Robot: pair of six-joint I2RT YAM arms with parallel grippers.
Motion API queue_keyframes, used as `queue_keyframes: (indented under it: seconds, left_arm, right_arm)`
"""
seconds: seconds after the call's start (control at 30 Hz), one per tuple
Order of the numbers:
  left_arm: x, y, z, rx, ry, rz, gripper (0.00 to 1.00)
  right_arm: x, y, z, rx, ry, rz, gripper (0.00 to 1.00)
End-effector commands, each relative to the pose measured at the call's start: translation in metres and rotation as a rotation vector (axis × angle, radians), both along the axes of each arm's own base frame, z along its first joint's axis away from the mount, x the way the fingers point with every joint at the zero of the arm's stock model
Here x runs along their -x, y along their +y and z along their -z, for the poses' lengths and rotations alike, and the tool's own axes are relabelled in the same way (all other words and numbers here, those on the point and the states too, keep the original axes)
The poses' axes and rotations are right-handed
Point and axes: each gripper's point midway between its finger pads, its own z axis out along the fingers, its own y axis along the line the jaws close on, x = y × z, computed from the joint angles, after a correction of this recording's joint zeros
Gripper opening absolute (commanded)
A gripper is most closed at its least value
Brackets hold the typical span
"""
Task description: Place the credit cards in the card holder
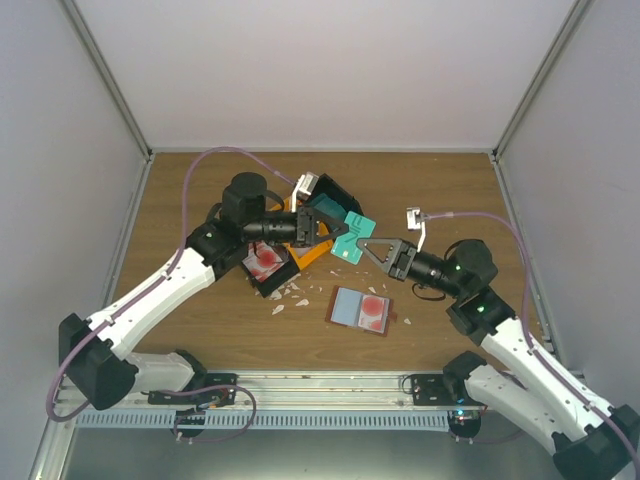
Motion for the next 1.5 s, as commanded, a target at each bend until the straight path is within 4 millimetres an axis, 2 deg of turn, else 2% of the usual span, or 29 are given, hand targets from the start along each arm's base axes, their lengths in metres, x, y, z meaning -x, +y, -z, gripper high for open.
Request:
queue_keyframes:
  seconds: [0.0, 0.03, 0.1, 0.17, 0.27, 0.33, 0.5, 0.6, 0.67, 0.73, 0.9, 1.07, 1.23, 1.47]
  left_arm:
    - [0.018, 0.004, -0.028, 0.079, -0.059, 0.037, 0.03]
    - [0.018, 0.005, -0.025, 0.068, -0.061, 0.032, 0.09]
    - [0.015, 0.008, -0.016, 0.028, -0.072, 0.006, 0.3]
    - [0.007, 0.015, 0.004, -0.054, -0.079, -0.064, 0.47]
    - [-0.001, 0.029, 0.045, -0.186, -0.088, -0.148, 0.58]
    - [0.001, 0.039, 0.082, -0.263, -0.071, -0.176, 0.59]
    - [0.018, 0.038, 0.144, -0.356, -0.061, -0.141, 0.59]
    - [0.02, 0.037, 0.179, -0.431, -0.046, -0.144, 0.56]
    - [0.018, 0.038, 0.2, -0.479, -0.035, -0.15, 0.52]
    - [0.019, 0.036, 0.218, -0.509, -0.018, -0.132, 0.48]
    - [0.02, 0.024, 0.246, -0.554, -0.012, -0.088, 0.45]
    - [0.016, 0.023, 0.272, -0.639, -0.009, -0.073, 0.42]
    - [0.015, 0.024, 0.289, -0.684, -0.01, -0.064, 0.42]
    - [0.01, 0.022, 0.303, -0.73, -0.013, -0.057, 0.43]
  right_arm:
    - [0.009, -0.001, -0.002, -0.038, -0.011, -0.037, 0.0]
    - [0.009, -0.001, 0.0, -0.031, -0.009, -0.034, 0.01]
    - [0.008, -0.004, 0.005, -0.006, -0.003, -0.014, 0.0]
    - [0.006, -0.008, 0.015, 0.034, 0.012, 0.021, 0.01]
    - [0.003, -0.021, 0.046, 0.13, 0.067, 0.103, 0.01]
    - [0.004, -0.031, 0.073, 0.205, 0.122, 0.153, 0.0]
    - [0.019, -0.055, 0.149, 0.394, 0.299, 0.206, 0.01]
    - [0.033, -0.06, 0.191, 0.471, 0.413, 0.178, 0.0]
    - [0.043, -0.058, 0.211, 0.482, 0.459, 0.137, 0.01]
    - [0.047, -0.058, 0.223, 0.483, 0.49, 0.125, 0.01]
    - [0.047, -0.054, 0.237, 0.482, 0.539, 0.105, 0.0]
    - [0.045, -0.05, 0.254, 0.504, 0.582, 0.087, 0.0]
    - [0.04, -0.043, 0.261, 0.493, 0.591, 0.069, 0.01]
    - [0.029, -0.044, 0.281, 0.478, 0.644, 0.068, 0.01]
